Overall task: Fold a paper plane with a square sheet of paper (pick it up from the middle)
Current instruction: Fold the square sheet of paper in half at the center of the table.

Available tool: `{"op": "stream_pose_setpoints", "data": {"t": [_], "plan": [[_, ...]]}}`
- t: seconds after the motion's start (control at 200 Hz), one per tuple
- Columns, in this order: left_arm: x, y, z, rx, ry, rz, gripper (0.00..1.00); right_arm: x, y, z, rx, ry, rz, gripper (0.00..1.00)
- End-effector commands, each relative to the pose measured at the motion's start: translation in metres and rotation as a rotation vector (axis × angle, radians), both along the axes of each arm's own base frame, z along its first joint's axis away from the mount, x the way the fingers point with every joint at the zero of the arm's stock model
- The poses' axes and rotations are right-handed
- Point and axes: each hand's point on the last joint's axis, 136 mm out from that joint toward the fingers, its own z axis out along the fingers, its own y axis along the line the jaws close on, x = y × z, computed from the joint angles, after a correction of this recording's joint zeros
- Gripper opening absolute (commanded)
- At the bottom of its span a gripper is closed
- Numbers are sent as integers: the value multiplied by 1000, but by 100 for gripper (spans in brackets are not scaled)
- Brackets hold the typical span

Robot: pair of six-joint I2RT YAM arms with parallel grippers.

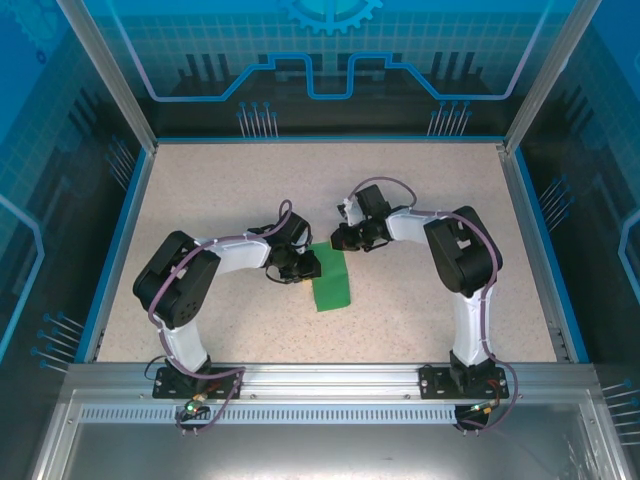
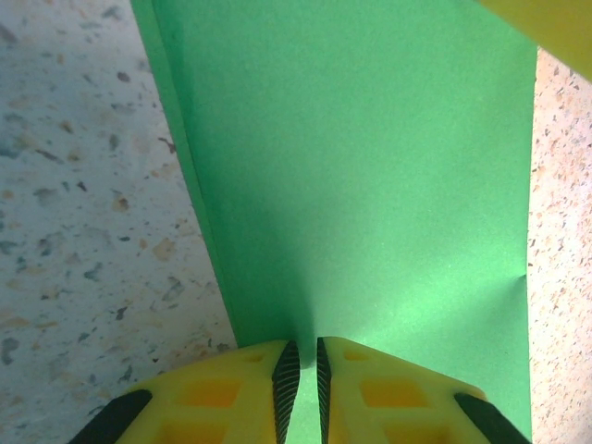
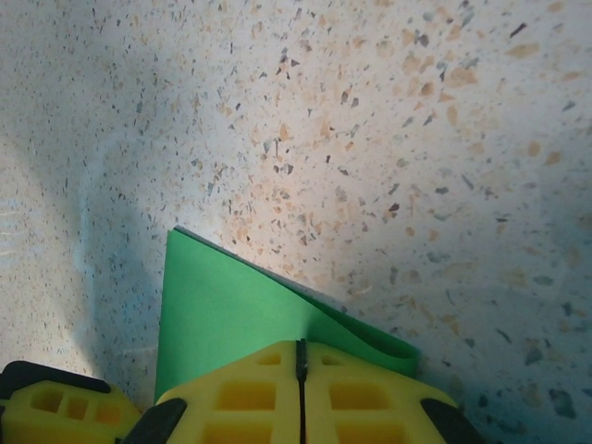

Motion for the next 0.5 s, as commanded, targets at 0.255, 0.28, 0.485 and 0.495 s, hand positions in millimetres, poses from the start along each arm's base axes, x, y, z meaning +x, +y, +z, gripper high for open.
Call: {"op": "stream_pose_setpoints", "data": {"t": [0.255, 0.28, 0.485, 0.495], "plan": [[-43, 47, -47, 237, 150, 2, 20, 35, -41, -11, -57, -28, -129, 7], [-43, 47, -47, 236, 150, 4, 20, 35, -41, -10, -59, -31, -125, 7], [-39, 45, -46, 231, 149, 6, 20, 25, -32, 17, -4, -69, -85, 6], [-39, 45, -46, 231, 148, 6, 20, 24, -32, 19, -3, -74, -82, 6]]}}
